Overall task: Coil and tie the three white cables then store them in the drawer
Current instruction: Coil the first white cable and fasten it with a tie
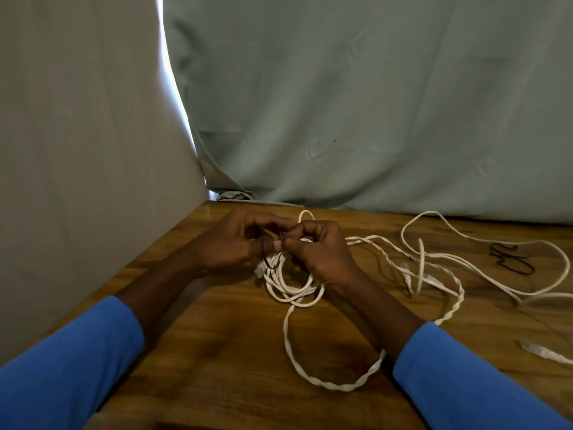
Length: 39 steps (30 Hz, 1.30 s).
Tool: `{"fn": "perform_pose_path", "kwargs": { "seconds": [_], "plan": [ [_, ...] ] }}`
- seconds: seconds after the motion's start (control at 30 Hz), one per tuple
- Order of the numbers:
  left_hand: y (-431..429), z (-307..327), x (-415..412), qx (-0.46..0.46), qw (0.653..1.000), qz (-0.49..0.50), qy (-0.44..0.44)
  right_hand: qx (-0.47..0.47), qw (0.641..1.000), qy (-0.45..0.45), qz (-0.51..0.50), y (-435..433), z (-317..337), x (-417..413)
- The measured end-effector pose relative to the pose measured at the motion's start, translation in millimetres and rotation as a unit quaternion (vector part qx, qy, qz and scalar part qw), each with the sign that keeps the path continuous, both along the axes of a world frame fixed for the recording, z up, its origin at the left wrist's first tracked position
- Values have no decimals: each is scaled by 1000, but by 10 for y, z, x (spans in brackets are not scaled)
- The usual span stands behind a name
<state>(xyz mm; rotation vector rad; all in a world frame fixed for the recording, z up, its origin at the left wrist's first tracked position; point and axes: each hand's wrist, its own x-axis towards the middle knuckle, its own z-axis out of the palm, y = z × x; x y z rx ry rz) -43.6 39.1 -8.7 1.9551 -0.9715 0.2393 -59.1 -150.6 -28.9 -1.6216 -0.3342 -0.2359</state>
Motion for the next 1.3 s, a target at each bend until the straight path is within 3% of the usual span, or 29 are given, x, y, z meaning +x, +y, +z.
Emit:
{"fn": "perform_pose_path", "kwargs": {
  "seconds": [0.1,0.3,0.43,0.6,0.77,0.9,1.1,1.2,1.3],
  "plan": [
    [-12,-87,31,-101,994,32,18,8,1000,13,14,-27,13,-7],
    [-131,-202,101,-95,983,119,-100,19,999,44,22,12,-9,9],
    [-160,-213,70,-97,967,164,-171,98,989,107,42,95,15,25],
    [-183,-232,-12,-90,940,228,-236,193,952,212,111,167,42,6],
    [-267,-302,-44,-66,933,274,-221,195,974,115,32,203,-79,50],
    [-317,-320,-68,-81,936,266,-214,177,981,73,29,213,-119,45],
    [-352,-359,-30,-106,915,329,-207,37,995,-71,-65,350,-258,27],
    [-342,-339,-2,-166,898,354,-199,49,995,-43,-78,387,-297,33],
    [-430,-362,-54,-183,905,330,-197,112,989,-20,-98,378,-290,66]
  ]
}}
